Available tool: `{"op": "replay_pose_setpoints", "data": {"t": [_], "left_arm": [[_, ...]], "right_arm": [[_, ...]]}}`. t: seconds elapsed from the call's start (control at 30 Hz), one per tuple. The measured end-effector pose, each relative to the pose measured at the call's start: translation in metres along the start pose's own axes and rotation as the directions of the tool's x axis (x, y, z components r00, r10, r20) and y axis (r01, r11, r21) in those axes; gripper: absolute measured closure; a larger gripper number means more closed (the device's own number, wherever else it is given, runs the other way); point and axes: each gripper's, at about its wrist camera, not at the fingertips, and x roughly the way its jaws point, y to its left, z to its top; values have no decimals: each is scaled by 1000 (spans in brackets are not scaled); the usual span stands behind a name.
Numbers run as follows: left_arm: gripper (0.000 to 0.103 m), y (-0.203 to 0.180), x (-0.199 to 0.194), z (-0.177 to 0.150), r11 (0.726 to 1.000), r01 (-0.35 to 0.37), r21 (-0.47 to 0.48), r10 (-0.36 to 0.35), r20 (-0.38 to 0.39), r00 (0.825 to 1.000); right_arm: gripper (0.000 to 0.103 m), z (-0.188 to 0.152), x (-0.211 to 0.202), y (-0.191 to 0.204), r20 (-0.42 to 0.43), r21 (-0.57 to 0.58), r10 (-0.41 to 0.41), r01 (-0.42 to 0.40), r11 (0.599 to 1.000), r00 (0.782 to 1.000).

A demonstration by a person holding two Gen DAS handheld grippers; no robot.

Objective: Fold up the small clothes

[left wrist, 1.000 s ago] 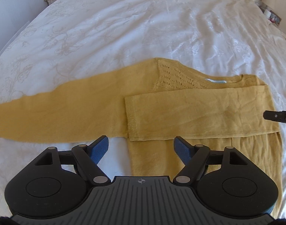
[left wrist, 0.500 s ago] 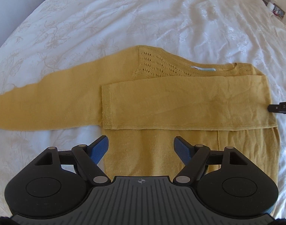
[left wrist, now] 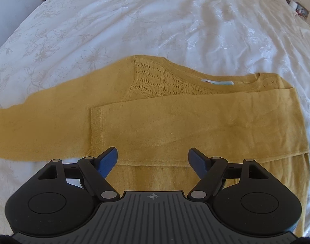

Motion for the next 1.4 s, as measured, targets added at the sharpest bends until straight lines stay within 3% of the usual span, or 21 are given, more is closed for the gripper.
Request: {"op": "replay_pose_setpoints", "data": {"t": [0.07, 0.13, 0.2, 0.33, 0.37, 0.4, 0.43, 0.53, 0.6, 0.67, 0.73, 0.8, 0.83, 0.97, 1.23, 1.4], "left_arm": [[27, 0, 14, 2, 1000, 4, -11, -4, -18, 1000], [27, 0, 31, 3, 1000, 4, -11, -4, -59, 998], [27, -1, 48, 3, 1000, 7, -11, -8, -103, 995], [27, -3, 55, 6, 1000, 5, -14, -6, -104, 995], [27, -3, 55, 6, 1000, 5, -12, -6, -100, 995], [26, -4, 55, 5, 1000, 5, -6, -5, -98, 995], [26, -5, 55, 4, 1000, 5, -3, -5, -96, 995], [22, -5, 56, 0, 1000, 5, 0, -5, -78, 997], [17, -4, 57, -2, 1000, 4, -3, -4, -63, 998], [11, -4, 58, -4, 1000, -3, -5, 3, -53, 999], [2, -6, 61, -4, 1000, -22, -8, 22, -55, 998], [0, -6, 64, -4, 999, -30, -9, 30, -59, 998], [0, -6, 65, -3, 1000, -28, -9, 27, -63, 998], [0, 0, 65, -1, 1000, -13, -9, 13, -67, 998], [1, 13, 51, -12, 997, 52, -63, -54, -32, 998], [1, 25, 24, -31, 990, 92, -107, -96, -24, 995]], "right_arm": [[85, 8, 2, 11, 11, -23, 30, -30, 999, 999], [72, 17, 10, 24, 9, -40, 44, -44, 998, 999], [66, 21, 21, 35, 3, -54, 47, -47, 997, 999], [66, 27, 44, 49, -38, -113, -26, 21, 993, 999], [68, 27, 49, 49, -53, -118, -36, 29, 993, 998], [86, 26, 52, 46, -59, -127, -62, 54, 990, 996], [96, 26, 54, 43, -58, -138, -100, 92, 986, 993], [97, 26, 59, 26, -81, -90, -144, 136, 987, 986], [98, 27, 56, 14, -86, -36, -120, 117, 992, 989], [90, 27, 49, 10, -67, -18, -112, 111, 994, 991], [68, 25, 38, 11, -46, -6, -109, 109, 994, 993], [49, 21, 24, 12, -16, 15, -92, 93, 996, 996], [44, 19, 18, 12, -2, 26, -82, 82, 996, 997], [39, 5, -3, 22, 27, 17, -58, 58, 998, 998], [10, -28, -40, 51, 50, -46, 15, -13, 999, 999], [1, -47, -57, 65, 41, -63, 66, -64, 996, 997]]}}
